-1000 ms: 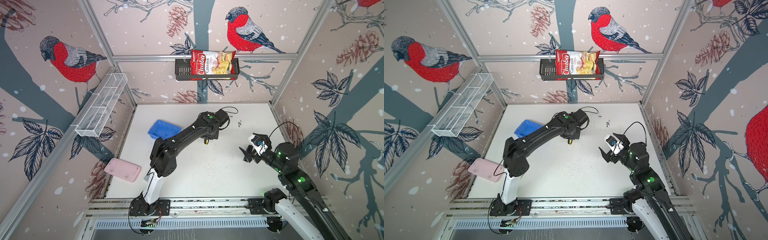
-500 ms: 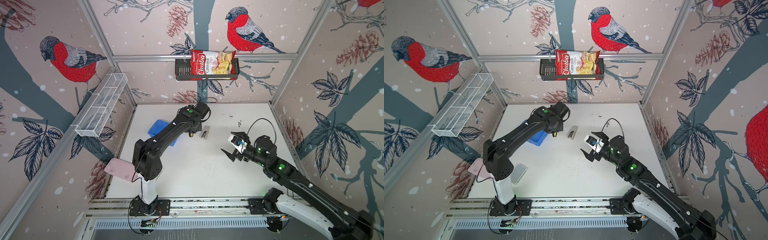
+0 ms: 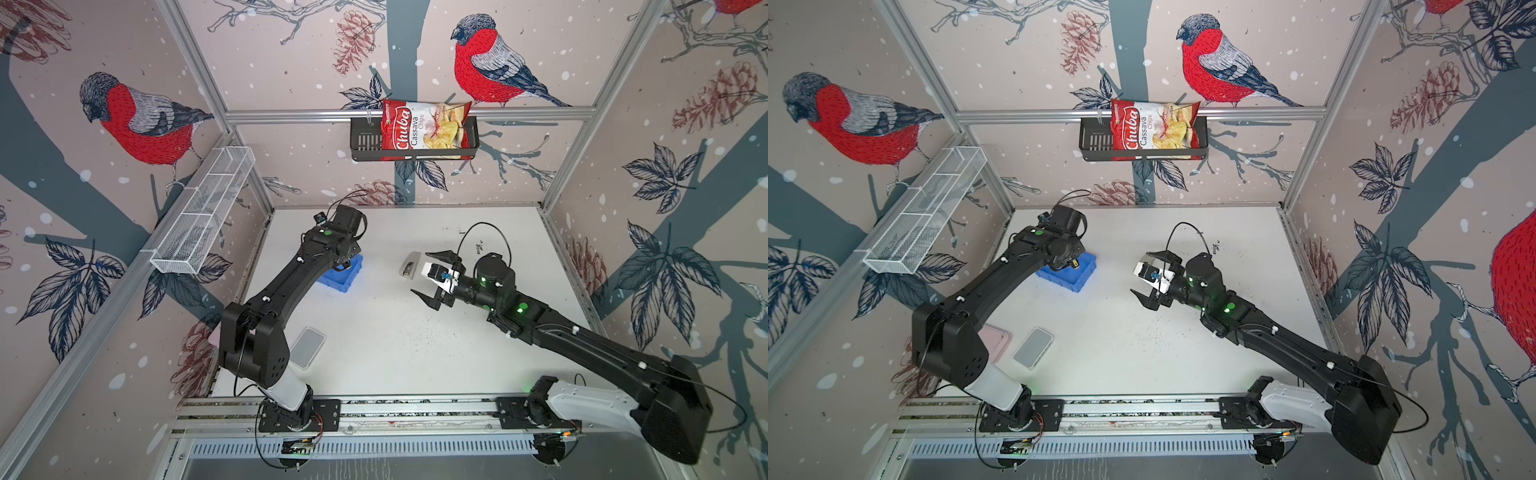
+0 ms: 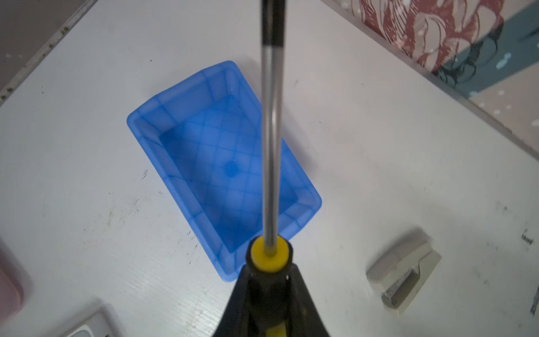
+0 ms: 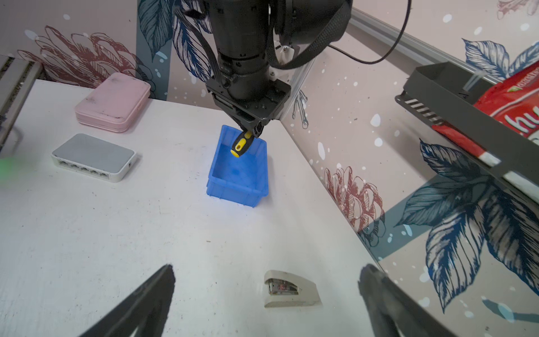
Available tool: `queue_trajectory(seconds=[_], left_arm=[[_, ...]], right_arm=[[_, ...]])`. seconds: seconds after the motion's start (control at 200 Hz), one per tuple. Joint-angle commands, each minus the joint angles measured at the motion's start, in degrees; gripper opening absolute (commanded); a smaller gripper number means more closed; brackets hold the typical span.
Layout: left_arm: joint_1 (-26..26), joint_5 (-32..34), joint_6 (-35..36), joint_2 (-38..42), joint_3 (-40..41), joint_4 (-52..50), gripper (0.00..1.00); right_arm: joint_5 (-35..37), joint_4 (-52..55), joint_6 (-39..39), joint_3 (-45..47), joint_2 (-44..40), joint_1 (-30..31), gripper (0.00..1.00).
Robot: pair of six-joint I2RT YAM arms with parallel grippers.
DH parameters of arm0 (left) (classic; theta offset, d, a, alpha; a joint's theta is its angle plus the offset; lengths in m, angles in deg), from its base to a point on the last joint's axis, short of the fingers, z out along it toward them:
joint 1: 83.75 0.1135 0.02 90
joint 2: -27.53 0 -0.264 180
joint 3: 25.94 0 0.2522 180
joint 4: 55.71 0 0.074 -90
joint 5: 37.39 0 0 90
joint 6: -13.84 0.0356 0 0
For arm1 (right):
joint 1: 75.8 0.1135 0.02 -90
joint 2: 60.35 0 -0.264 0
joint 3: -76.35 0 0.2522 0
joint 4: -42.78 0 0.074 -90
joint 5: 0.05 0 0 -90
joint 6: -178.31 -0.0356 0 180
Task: Put the screwdriver in the bin
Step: Place the screwdriver in the bin.
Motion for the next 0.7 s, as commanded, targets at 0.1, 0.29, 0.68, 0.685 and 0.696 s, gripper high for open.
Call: queue_trajectory(seconds=[0.1, 0.29, 0.68, 0.685, 0.696], left_arm=[[3.77, -2.77, -7.94, -0.54, 3.09, 10.09, 0.05], [5.09, -5.32, -10.31, -5.57, 2.12, 12.29, 0.05], [5.96, -7.39, -13.82, -13.86, 0.62, 13.45, 0.05], [5.99, -7.46, -13.8, -14.01, 0.57, 13.47, 0.05], [6.01, -7.56, -13.88, -14.1, 0.54, 13.49, 0.05]], right_arm=[[-2.18, -3.77, 1.15, -1.58, 2.59, 1.54, 1.0], [-2.07, -3.75, 0.63, -1.49, 3.01, 2.06, 0.99], [0.67, -1.09, 1.15, -0.37, 1.57, 1.88, 0.99], [0.67, -1.11, 1.15, -0.4, 1.57, 1.85, 0.99], [0.68, -1.13, 1.15, -0.31, 1.57, 1.89, 1.0]])
